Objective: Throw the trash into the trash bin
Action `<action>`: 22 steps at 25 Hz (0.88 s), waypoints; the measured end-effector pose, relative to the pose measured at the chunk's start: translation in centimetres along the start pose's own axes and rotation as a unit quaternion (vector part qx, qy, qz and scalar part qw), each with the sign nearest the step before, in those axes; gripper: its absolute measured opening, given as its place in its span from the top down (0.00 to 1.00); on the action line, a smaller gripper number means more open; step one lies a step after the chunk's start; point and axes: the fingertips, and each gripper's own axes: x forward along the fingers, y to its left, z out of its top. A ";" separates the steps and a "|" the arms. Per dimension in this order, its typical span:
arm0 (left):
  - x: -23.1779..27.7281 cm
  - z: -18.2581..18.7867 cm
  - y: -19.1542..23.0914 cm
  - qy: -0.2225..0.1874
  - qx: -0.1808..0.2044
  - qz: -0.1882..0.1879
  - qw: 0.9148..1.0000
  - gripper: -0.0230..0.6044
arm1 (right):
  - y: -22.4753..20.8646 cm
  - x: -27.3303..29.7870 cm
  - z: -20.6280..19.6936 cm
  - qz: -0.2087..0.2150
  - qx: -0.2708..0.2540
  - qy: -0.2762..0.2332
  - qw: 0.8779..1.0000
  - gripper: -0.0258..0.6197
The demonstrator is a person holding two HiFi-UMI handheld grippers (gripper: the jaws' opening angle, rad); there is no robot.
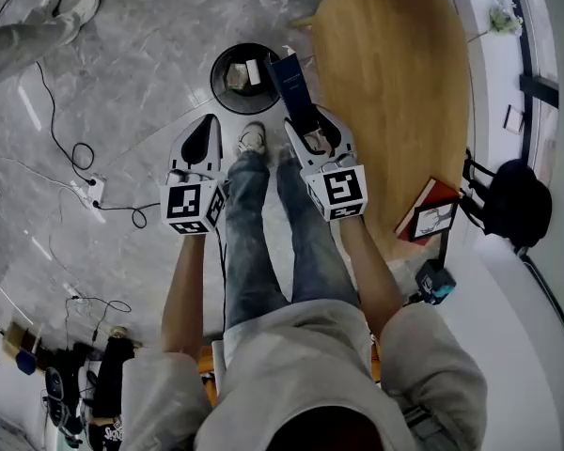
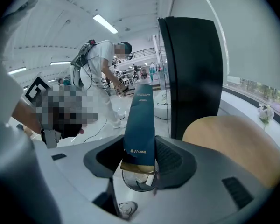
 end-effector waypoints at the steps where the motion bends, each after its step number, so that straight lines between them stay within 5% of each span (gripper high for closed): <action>1: -0.5 -0.2 0.7 -0.001 -0.004 0.006 1.000 0.93 | 0.7 0.5 -0.1 0.006 -0.004 0.004 1.000 0.62; 8: -2.9 -1.2 4.9 -0.008 -0.031 0.039 0.999 0.93 | 2.6 6.2 -5.1 0.024 0.011 0.089 0.996 0.62; 19: -3.6 -2.2 7.5 -0.001 -0.043 0.051 0.998 0.93 | 1.2 14.6 -15.0 0.019 0.049 0.281 0.958 0.62; 22: -3.6 -2.1 7.5 -0.002 -0.043 0.051 0.998 0.93 | 1.1 15.5 -15.3 0.021 0.022 0.296 0.955 0.52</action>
